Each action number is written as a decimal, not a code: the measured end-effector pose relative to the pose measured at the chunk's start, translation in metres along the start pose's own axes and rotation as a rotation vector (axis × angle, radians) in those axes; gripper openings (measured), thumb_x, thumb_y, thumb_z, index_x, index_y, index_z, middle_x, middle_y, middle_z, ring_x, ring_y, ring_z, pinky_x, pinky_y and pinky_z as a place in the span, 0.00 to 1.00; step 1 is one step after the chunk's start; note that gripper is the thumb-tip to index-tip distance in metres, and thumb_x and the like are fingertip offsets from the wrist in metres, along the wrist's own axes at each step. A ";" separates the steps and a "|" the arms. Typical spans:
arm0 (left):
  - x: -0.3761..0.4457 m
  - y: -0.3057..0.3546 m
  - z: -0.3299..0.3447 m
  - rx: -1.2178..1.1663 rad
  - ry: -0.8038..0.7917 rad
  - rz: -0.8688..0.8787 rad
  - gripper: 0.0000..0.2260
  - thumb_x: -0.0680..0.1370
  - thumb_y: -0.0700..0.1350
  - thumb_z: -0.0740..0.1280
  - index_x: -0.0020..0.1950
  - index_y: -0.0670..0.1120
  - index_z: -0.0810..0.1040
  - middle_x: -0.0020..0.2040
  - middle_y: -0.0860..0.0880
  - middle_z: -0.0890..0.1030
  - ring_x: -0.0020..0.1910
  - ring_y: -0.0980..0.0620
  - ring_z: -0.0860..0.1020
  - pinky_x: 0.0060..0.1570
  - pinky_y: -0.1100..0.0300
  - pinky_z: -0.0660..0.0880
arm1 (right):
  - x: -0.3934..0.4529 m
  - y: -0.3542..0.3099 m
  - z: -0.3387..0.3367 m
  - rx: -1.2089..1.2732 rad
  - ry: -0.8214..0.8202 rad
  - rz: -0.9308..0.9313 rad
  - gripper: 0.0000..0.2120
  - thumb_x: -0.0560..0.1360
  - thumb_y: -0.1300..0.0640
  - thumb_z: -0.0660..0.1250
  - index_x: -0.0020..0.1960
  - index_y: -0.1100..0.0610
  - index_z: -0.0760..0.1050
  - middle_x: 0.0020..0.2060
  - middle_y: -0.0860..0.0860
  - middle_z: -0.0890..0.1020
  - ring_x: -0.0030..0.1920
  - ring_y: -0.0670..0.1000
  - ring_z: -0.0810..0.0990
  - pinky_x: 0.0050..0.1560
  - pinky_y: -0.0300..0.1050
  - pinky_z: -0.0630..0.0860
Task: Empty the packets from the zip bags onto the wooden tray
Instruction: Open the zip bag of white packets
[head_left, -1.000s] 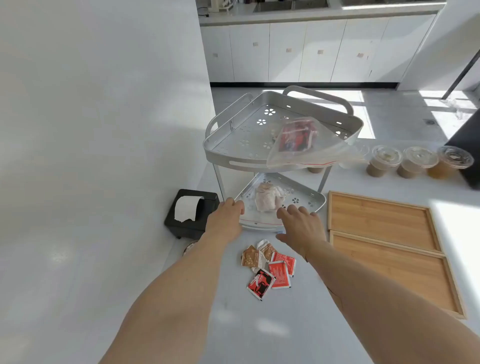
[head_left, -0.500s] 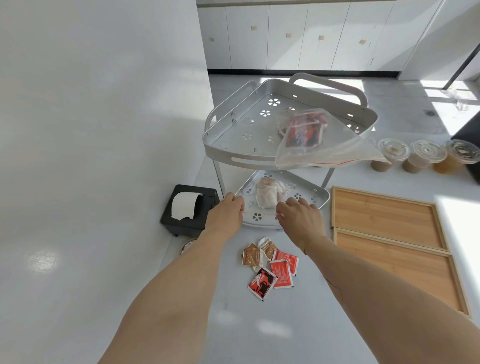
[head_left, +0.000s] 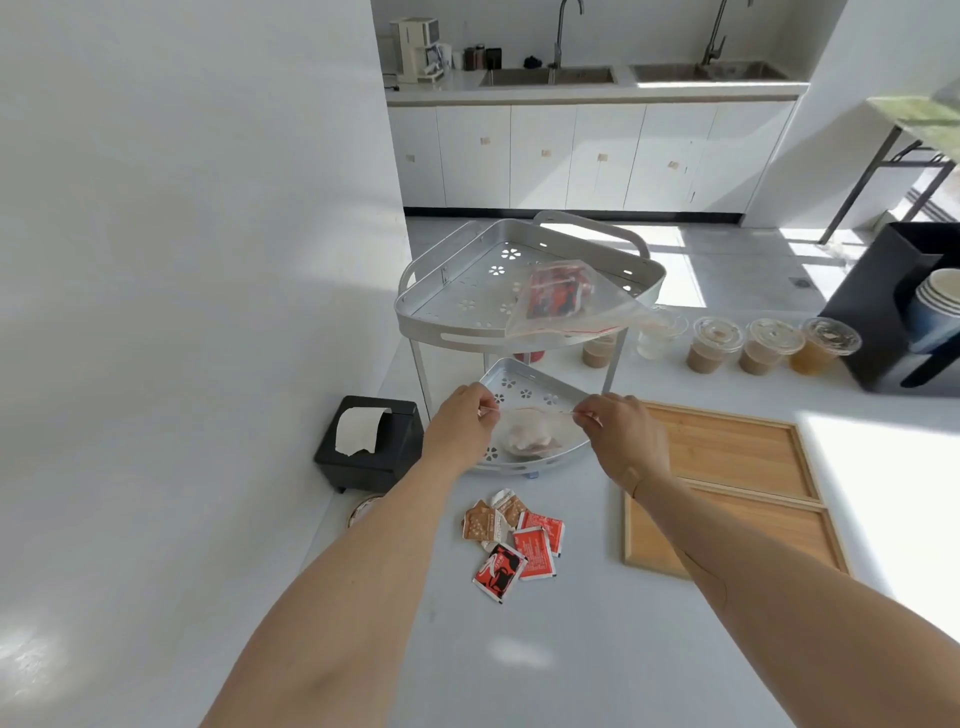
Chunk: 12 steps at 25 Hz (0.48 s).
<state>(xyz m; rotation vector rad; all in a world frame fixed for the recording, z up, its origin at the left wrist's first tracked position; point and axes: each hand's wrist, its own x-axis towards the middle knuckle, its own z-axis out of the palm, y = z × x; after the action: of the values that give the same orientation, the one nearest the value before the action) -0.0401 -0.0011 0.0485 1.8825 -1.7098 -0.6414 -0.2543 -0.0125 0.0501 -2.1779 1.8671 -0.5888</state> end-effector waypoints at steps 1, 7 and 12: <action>-0.003 0.009 -0.001 -0.055 -0.003 0.005 0.01 0.80 0.44 0.63 0.49 0.48 0.73 0.53 0.49 0.78 0.47 0.51 0.76 0.47 0.57 0.72 | -0.004 0.005 -0.008 0.015 0.013 0.002 0.09 0.79 0.52 0.64 0.52 0.50 0.82 0.47 0.48 0.84 0.51 0.55 0.78 0.40 0.45 0.69; -0.032 0.063 0.007 -0.253 -0.039 0.074 0.02 0.79 0.44 0.66 0.49 0.49 0.74 0.50 0.52 0.78 0.49 0.50 0.77 0.48 0.58 0.72 | -0.040 0.042 -0.061 0.121 0.105 0.037 0.08 0.78 0.51 0.67 0.50 0.51 0.83 0.43 0.48 0.84 0.49 0.54 0.78 0.43 0.49 0.75; -0.067 0.101 0.037 -0.354 -0.150 0.147 0.02 0.77 0.45 0.68 0.47 0.50 0.76 0.45 0.56 0.78 0.45 0.53 0.78 0.49 0.54 0.76 | -0.093 0.089 -0.110 0.213 0.071 0.064 0.05 0.76 0.52 0.69 0.47 0.50 0.84 0.43 0.47 0.86 0.43 0.48 0.80 0.46 0.49 0.78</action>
<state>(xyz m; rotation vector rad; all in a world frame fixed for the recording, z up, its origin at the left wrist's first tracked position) -0.1464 0.0563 0.0870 1.4824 -1.6758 -0.9744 -0.3920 0.0742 0.0973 -1.9788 1.8084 -0.8219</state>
